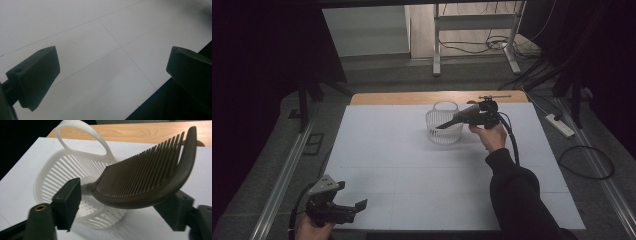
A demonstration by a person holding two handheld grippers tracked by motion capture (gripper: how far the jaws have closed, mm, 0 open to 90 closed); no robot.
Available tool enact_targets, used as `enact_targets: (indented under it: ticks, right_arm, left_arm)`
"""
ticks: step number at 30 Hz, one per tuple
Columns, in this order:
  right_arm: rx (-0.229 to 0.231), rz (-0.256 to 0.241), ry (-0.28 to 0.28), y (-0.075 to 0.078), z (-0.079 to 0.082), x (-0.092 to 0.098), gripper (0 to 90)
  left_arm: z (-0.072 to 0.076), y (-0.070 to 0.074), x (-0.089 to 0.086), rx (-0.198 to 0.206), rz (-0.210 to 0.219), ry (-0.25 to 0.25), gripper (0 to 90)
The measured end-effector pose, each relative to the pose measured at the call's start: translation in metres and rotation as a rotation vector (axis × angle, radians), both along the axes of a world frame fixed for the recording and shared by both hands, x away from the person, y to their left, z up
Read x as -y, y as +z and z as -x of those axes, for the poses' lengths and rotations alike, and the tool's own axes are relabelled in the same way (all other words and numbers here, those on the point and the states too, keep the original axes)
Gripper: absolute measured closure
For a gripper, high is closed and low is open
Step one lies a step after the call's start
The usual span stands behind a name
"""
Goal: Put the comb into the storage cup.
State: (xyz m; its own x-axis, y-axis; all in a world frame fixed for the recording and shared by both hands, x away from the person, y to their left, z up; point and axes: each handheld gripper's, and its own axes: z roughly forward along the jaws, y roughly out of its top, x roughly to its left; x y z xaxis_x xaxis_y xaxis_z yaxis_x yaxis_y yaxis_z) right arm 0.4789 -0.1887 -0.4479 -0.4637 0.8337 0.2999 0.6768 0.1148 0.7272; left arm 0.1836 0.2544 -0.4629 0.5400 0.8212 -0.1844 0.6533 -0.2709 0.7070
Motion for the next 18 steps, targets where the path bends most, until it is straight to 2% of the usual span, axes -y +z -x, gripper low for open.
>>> enact_targets:
  ticks: [4,7,12,18]
  right_arm:
    - [0.004,-0.002,-0.003,0.0014,0.0007,0.0005,16.4]
    - [-0.003,0.007,0.020,0.0011,0.0012,0.0009,15.3]
    - [-0.004,0.051,0.050,0.0009,0.0036,-0.0010,6.1]
    - [0.002,0.063,0.082,0.0027,0.0071,-0.0024,1.4]
  left_arm:
    - [0.0002,0.0000,0.0000,0.001,0.001,0.000,0.0]
    - [0.0001,0.0000,-0.0001,0.000,0.001,0.000,0.0]
    - [0.0003,0.0001,0.0000,0.002,0.000,-0.002,0.0]
    - [0.0005,0.0002,-0.0002,0.003,0.002,-0.003,0.0]
